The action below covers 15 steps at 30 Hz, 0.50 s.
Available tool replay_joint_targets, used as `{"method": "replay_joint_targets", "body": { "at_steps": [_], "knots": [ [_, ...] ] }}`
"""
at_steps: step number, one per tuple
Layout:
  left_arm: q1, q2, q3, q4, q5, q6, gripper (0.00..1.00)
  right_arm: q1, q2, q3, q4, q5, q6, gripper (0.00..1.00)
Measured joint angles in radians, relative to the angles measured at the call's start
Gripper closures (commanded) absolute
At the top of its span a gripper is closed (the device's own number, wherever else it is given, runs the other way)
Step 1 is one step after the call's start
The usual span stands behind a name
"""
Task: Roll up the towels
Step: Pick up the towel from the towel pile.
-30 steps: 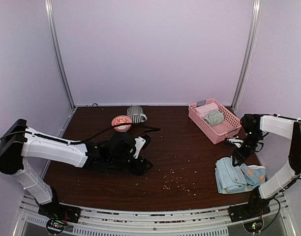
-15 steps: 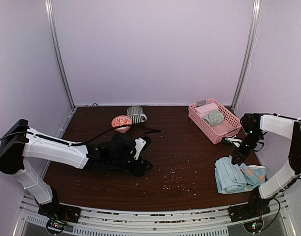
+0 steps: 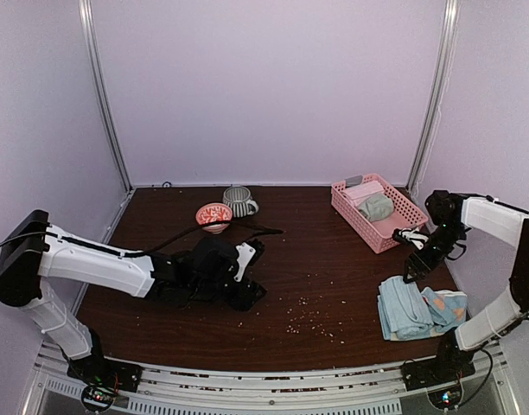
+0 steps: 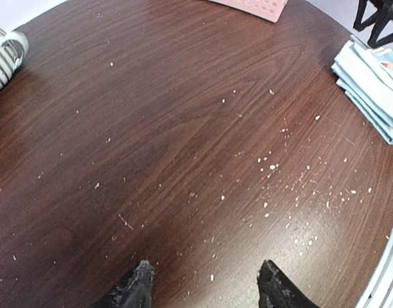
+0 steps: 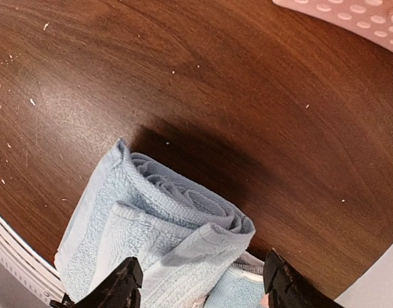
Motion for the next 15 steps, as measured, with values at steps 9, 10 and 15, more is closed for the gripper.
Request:
{"method": "replay_joint_targets", "body": {
  "at_steps": [9,10,15],
  "knots": [
    [0.0,0.057,0.042,-0.005,-0.008,0.027,0.42,0.0,0.069,-0.002,0.006,0.032,0.016,0.7],
    [0.0,0.062,0.043,-0.007,-0.008,0.03,0.42,0.0,0.07,-0.002,0.004,0.033,0.015,0.73],
    [0.0,0.071,0.043,-0.018,-0.012,0.042,0.42,0.0,0.069,-0.002,-0.002,0.033,0.018,0.81]
  ]
}}
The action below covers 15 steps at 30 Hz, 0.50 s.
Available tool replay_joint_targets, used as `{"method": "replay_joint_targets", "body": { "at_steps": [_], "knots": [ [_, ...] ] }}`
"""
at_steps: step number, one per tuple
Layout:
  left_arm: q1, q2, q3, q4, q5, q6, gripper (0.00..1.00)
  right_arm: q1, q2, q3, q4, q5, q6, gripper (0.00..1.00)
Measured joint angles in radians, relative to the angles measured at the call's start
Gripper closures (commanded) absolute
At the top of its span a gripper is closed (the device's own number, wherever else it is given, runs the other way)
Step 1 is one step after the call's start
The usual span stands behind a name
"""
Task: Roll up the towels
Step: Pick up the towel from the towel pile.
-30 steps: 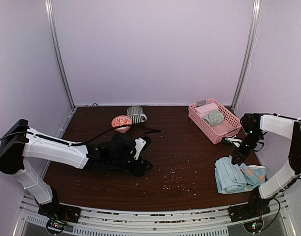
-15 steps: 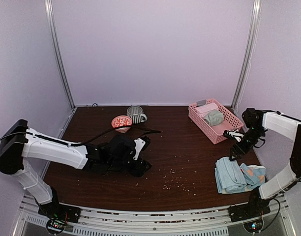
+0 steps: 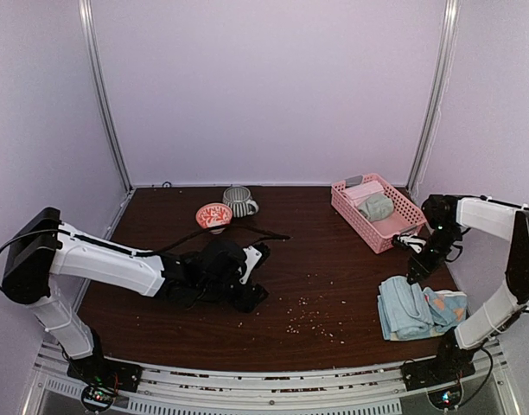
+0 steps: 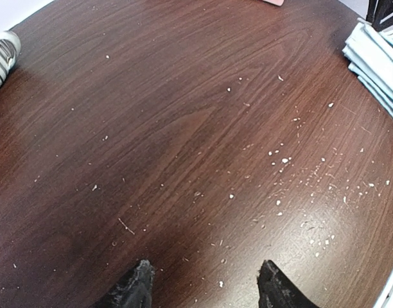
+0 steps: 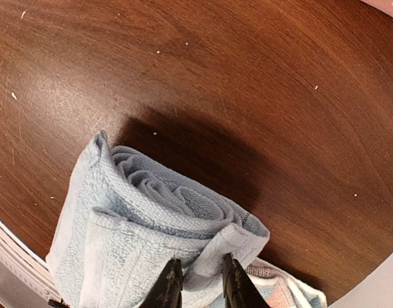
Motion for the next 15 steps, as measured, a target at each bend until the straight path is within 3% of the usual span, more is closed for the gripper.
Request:
{"method": "replay_joint_targets", "body": {
  "at_steps": [5,11,15],
  "knots": [
    [0.0,0.0,0.0,-0.005,-0.007,0.003,0.42,0.0,-0.008,-0.001,0.006,0.02,0.019,1.0],
    [0.0,-0.006,0.0,-0.01,-0.024,0.003,0.42,0.0,-0.083,0.016,-0.013,-0.001,0.02,1.0],
    [0.0,-0.034,-0.003,-0.032,-0.052,0.001,0.42,0.017,-0.172,0.185,-0.092,-0.122,-0.001,1.0]
  ]
}}
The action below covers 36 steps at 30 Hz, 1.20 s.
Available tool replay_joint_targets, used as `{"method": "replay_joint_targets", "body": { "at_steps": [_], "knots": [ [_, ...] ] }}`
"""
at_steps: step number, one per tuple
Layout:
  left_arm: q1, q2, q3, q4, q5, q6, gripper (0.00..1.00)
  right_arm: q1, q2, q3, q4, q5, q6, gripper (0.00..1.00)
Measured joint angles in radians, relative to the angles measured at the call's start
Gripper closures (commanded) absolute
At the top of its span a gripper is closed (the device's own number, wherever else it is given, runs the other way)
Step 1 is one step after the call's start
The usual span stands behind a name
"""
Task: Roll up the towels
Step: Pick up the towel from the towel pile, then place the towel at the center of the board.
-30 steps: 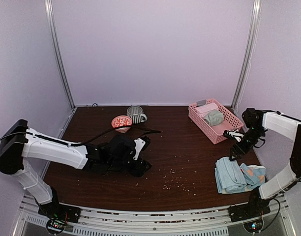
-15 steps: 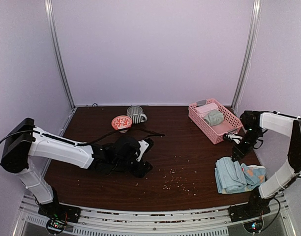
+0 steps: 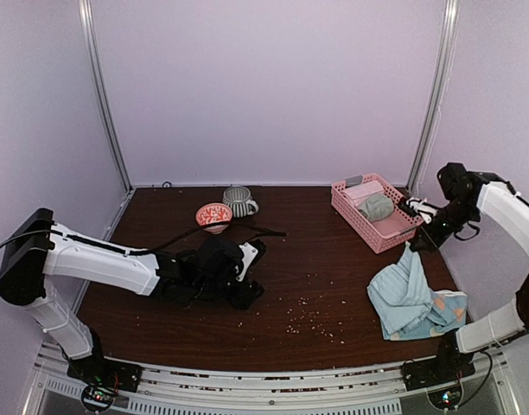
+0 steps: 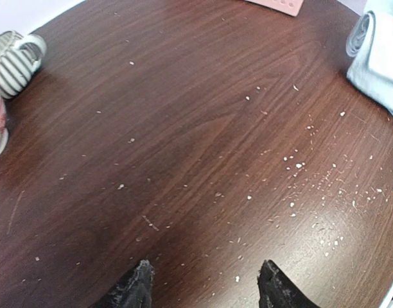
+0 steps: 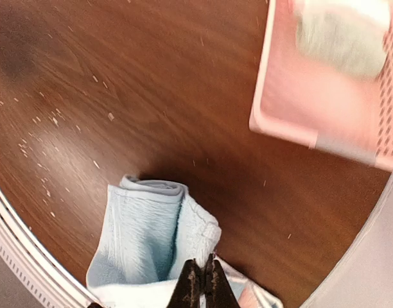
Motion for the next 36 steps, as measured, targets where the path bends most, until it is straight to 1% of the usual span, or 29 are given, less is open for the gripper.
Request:
{"method": "replay_joint_targets", "body": {
  "at_steps": [2,4,7,9,10,11,12,13,17,19,21,23,26,28,30,32,34,36],
  "knots": [
    [0.0,-0.027,-0.003,-0.019,-0.028,-0.011,0.41,0.04,-0.043,0.096,-0.001,-0.053,0.002,1.0],
    [0.0,-0.055,-0.003,-0.053,-0.064,-0.029,0.41,0.121,-0.071,0.17,0.008,-0.085,0.017,1.0],
    [0.0,-0.11,-0.003,-0.124,-0.13,-0.07,0.41,0.321,-0.053,0.27,0.04,-0.119,0.048,1.0],
    [0.0,-0.156,-0.007,-0.166,-0.172,-0.107,0.41,0.426,0.005,0.338,0.059,-0.132,0.073,1.0],
    [0.0,-0.187,-0.013,-0.185,-0.192,-0.128,0.41,0.488,0.058,0.397,0.065,-0.137,0.087,1.0],
    [0.0,-0.239,-0.025,-0.209,-0.22,-0.159,0.41,0.524,0.099,0.44,0.075,-0.14,0.096,1.0],
    [0.0,-0.261,-0.031,-0.219,-0.231,-0.17,0.41,0.547,0.162,0.513,0.082,-0.138,0.108,1.0],
    [0.0,-0.299,-0.043,-0.227,-0.248,-0.189,0.41,0.614,0.209,0.567,0.095,-0.141,0.115,1.0],
    [0.0,-0.472,-0.09,-0.291,-0.329,-0.263,0.4,0.784,0.401,0.868,0.122,-0.159,0.15,1.0],
    [0.0,-0.538,-0.101,-0.321,-0.368,-0.288,0.39,0.845,0.422,0.954,0.172,-0.189,0.166,1.0],
    [0.0,-0.592,-0.107,-0.353,-0.407,-0.305,0.39,0.891,0.407,1.021,0.224,-0.24,0.197,1.0],
    [0.0,-0.629,-0.107,-0.383,-0.446,-0.316,0.38,0.9,0.372,1.064,0.299,-0.27,0.229,1.0],
    [0.0,-0.655,-0.107,-0.421,-0.499,-0.325,0.37,0.869,0.301,1.145,0.411,-0.306,0.279,1.0],
    [0.0,-0.66,-0.107,-0.435,-0.521,-0.325,0.37,0.819,0.26,1.19,0.478,-0.34,0.308,1.0],
    [0.0,-0.662,-0.107,-0.444,-0.542,-0.323,0.37,0.745,0.195,1.143,0.539,-0.363,0.323,1.0],
    [0.0,-0.661,-0.108,-0.445,-0.554,-0.319,0.37,0.665,0.103,0.967,0.62,-0.383,0.343,1.0],
    [0.0,-0.66,-0.108,-0.444,-0.561,-0.307,0.35,0.585,0.002,0.7,0.713,-0.4,0.362,1.0],
    [0.0,-0.659,-0.108,-0.444,-0.565,-0.289,0.34,0.517,-0.061,0.399,0.785,-0.406,0.36,1.0]
  ]
}}
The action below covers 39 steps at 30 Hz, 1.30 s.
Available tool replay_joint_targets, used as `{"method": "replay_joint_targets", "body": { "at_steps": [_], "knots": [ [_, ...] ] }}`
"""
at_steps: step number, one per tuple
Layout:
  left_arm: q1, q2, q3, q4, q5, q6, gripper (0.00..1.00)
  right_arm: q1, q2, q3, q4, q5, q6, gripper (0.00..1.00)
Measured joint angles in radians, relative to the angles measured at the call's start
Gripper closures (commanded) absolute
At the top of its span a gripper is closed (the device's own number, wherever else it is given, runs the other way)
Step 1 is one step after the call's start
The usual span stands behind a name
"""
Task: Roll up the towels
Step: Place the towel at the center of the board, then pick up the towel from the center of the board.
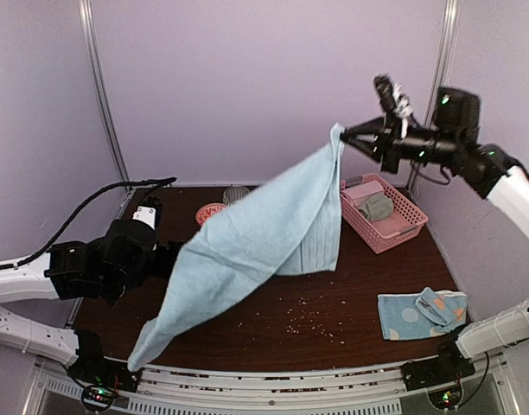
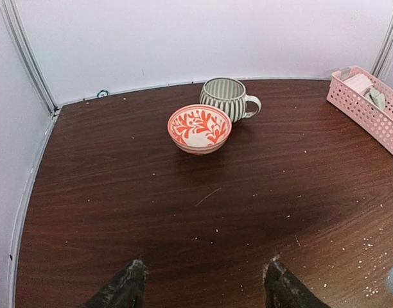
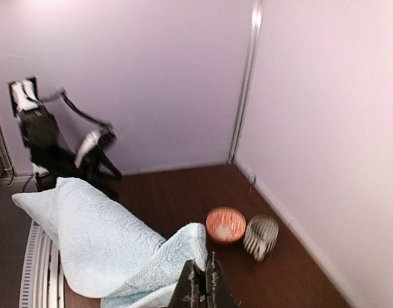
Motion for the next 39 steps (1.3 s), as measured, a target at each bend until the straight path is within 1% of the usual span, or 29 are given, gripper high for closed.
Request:
{"method": "replay_joint_targets", "body": {
  "at_steps": [1,3,4,5,7,8,10,12,13,14,16,17,19,21,25,30,32,34,36,39],
  "knots": [
    [0.0,0.002,0.0,0.0,-0.003,0.008,0.33,-0.03,-0.002,-0.146,0.002,0.005,-0.008,0.94],
    [0.0,0.006,0.0,0.0,-0.008,0.028,0.32,-0.06,0.048,-0.346,-0.027,0.04,-0.047,0.74],
    [0.0,0.013,0.002,-0.005,-0.013,0.034,0.31,-0.072,0.083,-0.455,-0.073,0.069,-0.072,0.69],
    [0.0,0.019,0.01,-0.018,-0.016,0.04,0.3,-0.079,0.103,-0.552,-0.124,0.101,-0.102,0.65],
    [0.001,0.032,0.033,-0.034,-0.008,0.061,0.32,-0.08,0.082,-0.676,-0.203,0.149,-0.13,0.57],
    [0.002,0.037,0.05,-0.034,0.007,0.078,0.36,-0.08,0.047,-0.718,-0.23,0.171,-0.144,0.54],
    [0.003,0.056,0.09,-0.033,0.074,0.128,0.43,-0.08,-0.077,-0.768,-0.26,0.213,-0.17,0.49],
    [0.004,0.108,0.144,-0.035,0.188,0.179,0.52,-0.08,-0.206,-0.771,-0.256,0.237,-0.202,0.48],
    [0.003,0.146,0.169,-0.034,0.273,0.201,0.53,-0.081,-0.242,-0.766,-0.25,0.241,-0.221,0.48],
    [0.002,0.175,0.182,-0.032,0.335,0.217,0.52,-0.081,-0.266,-0.762,-0.241,0.246,-0.239,0.48],
    [-0.026,0.255,0.191,-0.034,0.506,0.253,0.47,-0.08,-0.274,-0.759,-0.227,0.261,-0.286,0.48],
    [-0.058,0.295,0.19,-0.046,0.587,0.266,0.45,-0.079,-0.248,-0.759,-0.224,0.272,-0.303,0.48],
    [-0.131,0.348,0.182,-0.061,0.704,0.28,0.43,-0.079,-0.181,-0.756,-0.221,0.292,-0.328,0.47],
    [-0.214,0.376,0.159,-0.073,0.804,0.285,0.42,-0.078,-0.064,-0.734,-0.224,0.312,-0.345,0.46],
    [-0.335,0.385,0.103,-0.099,0.935,0.279,0.42,-0.076,0.141,-0.665,-0.229,0.359,-0.347,0.42],
    [-0.42,0.446,0.084,-0.12,0.984,0.252,0.4,-0.071,0.291,-0.571,-0.225,0.391,-0.344,0.41],
    [-0.438,0.504,0.084,-0.144,0.962,0.239,0.41,-0.066,0.328,-0.555,-0.223,0.398,-0.339,0.41],
    [-0.448,0.58,0.089,-0.182,0.908,0.225,0.43,-0.056,0.375,-0.536,-0.226,0.4,-0.333,0.41],
    [-0.455,0.653,0.106,-0.223,0.842,0.214,0.48,-0.038,0.424,-0.519,-0.229,0.407,-0.322,0.4],
    [-0.466,0.692,0.148,-0.242,0.775,0.203,0.59,-0.007,0.471,-0.515,-0.23,0.44,-0.303,0.43]
  ]
}}
